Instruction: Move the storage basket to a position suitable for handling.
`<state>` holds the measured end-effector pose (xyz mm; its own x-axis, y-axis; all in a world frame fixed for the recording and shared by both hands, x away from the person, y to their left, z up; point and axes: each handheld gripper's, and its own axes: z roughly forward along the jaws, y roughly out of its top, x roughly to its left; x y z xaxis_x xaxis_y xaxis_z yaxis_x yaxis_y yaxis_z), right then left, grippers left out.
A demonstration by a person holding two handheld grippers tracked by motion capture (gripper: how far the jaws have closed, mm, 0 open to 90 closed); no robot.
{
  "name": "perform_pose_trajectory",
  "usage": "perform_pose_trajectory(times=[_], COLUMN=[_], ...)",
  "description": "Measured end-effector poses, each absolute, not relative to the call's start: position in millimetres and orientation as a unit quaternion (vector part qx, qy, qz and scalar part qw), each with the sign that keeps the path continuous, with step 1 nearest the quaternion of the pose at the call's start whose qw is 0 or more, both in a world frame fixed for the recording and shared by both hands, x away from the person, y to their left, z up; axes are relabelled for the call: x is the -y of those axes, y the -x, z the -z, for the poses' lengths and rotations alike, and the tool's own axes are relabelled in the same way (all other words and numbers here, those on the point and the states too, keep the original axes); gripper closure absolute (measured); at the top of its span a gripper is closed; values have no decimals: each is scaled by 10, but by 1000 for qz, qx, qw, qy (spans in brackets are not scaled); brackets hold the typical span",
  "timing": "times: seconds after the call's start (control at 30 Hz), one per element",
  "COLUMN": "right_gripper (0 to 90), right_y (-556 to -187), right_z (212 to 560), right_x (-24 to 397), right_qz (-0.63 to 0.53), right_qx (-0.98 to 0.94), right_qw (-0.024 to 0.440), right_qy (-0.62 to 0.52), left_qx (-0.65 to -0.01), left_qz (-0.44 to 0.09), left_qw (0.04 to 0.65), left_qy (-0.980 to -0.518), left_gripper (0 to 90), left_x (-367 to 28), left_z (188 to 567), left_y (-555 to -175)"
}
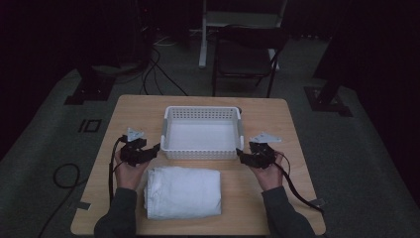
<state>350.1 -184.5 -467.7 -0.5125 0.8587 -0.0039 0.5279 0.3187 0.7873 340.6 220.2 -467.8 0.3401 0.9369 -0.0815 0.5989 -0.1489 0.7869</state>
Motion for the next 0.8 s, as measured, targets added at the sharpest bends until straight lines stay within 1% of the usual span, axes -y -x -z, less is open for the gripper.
perform_pose_trajectory(times=[0.37,0.5,0.67,0.8], right_gripper=[390,384,366,352], right_y=[-3137,-3060,-2971,-2911], right_z=[4953,4975,5013,5041], right_x=[1576,1503,1403,1310], right_qz=[-370,-376,-387,-390], right_qx=[-816,-821,-827,-833], right_qw=[194,185,158,150], right_qy=[-399,-388,-377,-362], left_qx=[-512,-507,-503,-496], left_qz=[-224,-223,-205,-203], left_qw=[390,384,386,382], left_qy=[-732,-739,-746,-753], left_gripper=[399,400,400,399], left_x=[-2131,-2094,-2046,-2008], left_z=[4728,4748,4807,4834], left_y=[-2956,-2823,-2645,-2548])
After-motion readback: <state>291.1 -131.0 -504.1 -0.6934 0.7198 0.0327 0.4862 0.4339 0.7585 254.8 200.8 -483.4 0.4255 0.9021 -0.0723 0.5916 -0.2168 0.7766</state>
